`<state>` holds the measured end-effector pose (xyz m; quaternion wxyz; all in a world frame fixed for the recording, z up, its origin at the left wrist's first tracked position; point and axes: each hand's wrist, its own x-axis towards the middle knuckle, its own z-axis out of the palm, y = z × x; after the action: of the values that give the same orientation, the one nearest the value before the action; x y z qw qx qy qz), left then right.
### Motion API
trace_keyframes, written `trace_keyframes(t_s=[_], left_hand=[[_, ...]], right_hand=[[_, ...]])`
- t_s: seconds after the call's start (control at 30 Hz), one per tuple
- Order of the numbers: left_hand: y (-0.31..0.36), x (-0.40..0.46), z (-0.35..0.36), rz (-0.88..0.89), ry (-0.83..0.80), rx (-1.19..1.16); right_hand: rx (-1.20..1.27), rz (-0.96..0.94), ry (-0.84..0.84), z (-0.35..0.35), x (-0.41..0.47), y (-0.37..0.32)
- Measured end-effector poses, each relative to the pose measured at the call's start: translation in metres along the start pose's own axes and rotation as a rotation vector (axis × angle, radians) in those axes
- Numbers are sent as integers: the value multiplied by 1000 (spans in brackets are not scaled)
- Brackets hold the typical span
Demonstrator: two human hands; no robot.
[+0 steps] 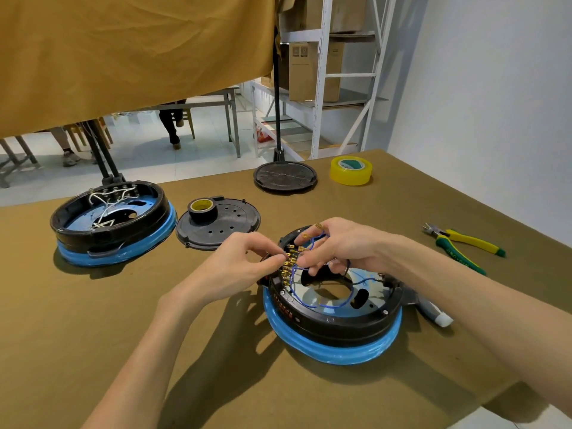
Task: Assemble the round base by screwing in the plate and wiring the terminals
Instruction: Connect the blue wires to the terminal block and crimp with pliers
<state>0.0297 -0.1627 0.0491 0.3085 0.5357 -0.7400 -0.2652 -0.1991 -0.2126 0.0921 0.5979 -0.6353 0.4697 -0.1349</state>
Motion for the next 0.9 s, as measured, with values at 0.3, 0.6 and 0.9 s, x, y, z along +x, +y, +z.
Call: trace_keyframes(t_s=[0.3,0.6,0.9], left_hand=[[14,-2,7,114,62,-153],[21,-2,17,92,80,-183],[22,-2,19,128,66,-140]], right_hand=[[84,-188,-76,-8,-22,4],[314,-143,-69,-13,-20,11],[188,-259,116,-9,-15,22]])
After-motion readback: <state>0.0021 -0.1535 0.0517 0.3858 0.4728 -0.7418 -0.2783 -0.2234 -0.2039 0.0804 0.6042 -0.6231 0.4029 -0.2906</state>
